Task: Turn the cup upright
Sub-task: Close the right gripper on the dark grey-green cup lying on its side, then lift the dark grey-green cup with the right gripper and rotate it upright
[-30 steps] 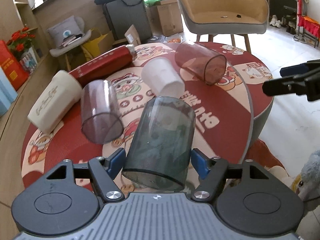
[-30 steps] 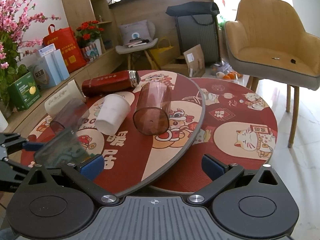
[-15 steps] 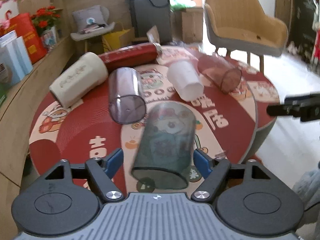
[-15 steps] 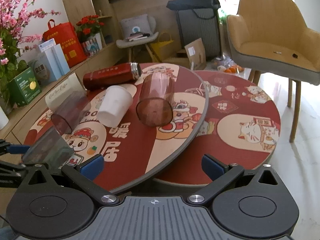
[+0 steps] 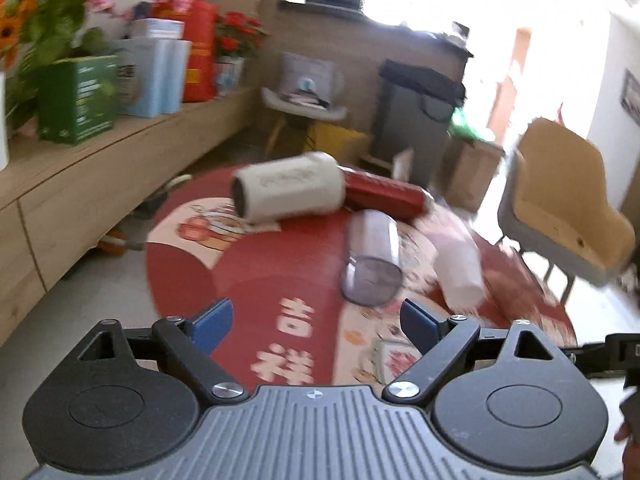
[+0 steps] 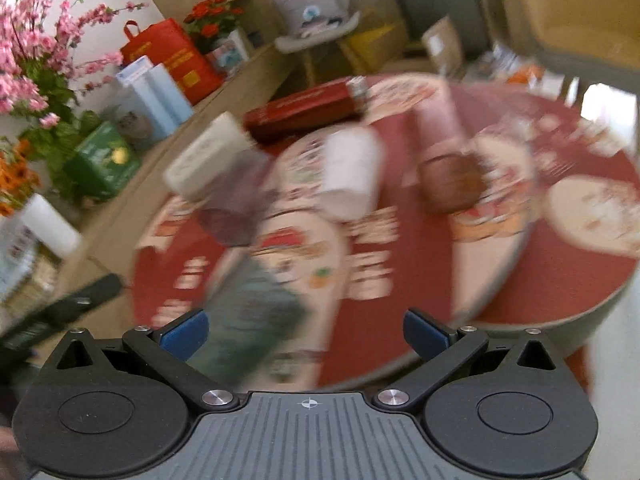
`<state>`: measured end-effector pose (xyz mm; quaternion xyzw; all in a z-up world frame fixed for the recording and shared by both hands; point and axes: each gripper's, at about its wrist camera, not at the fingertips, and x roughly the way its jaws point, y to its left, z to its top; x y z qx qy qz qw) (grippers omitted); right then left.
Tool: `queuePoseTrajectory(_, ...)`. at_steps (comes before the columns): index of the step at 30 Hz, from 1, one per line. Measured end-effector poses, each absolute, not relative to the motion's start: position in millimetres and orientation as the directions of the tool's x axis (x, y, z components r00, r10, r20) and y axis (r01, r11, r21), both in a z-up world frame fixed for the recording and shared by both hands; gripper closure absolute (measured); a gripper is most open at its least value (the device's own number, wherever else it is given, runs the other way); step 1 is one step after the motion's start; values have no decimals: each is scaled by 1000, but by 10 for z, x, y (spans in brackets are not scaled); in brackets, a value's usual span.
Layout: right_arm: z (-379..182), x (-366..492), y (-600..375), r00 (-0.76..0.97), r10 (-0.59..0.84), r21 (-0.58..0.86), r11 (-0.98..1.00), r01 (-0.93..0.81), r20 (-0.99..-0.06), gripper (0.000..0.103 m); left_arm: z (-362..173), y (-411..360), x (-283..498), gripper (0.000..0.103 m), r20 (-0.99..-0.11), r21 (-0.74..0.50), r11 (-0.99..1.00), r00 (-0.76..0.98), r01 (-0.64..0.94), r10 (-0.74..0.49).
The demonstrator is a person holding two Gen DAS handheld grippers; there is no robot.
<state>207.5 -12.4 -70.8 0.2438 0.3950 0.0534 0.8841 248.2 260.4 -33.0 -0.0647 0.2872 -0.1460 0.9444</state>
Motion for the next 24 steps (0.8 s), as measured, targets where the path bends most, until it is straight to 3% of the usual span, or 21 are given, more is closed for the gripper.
queuePoseTrajectory(4, -745, 2294, 46, 618, 335, 538, 825, 172, -711, 1, -400, 2843, 2565, 11, -508, -272, 946, 808, 179, -299)
queuePoseTrajectory(6, -793, 2372, 106, 594, 344, 555, 804, 214, -727, 6, -415, 2931, 2615, 11, -519, -293, 944, 804, 151, -289)
queuePoseTrajectory(8, -861, 2441, 164, 563, 323, 537, 801, 266, -761, 28, -392, 3031, 2612, 11, -518, -318, 940, 807, 126, -284)
queuePoseTrajectory(10, -931, 2473, 185, 548, 330, 547, 783, 297, -769, 37, -368, 3104, 2605, 11, -506, -339, 933, 813, 121, -289)
queuePoseTrajectory(24, -767, 2410, 311, 592, 277, 495, 834, 244, -757, 38, -430, 3202, 2529, 8, -530, -325, 941, 805, 98, -267)
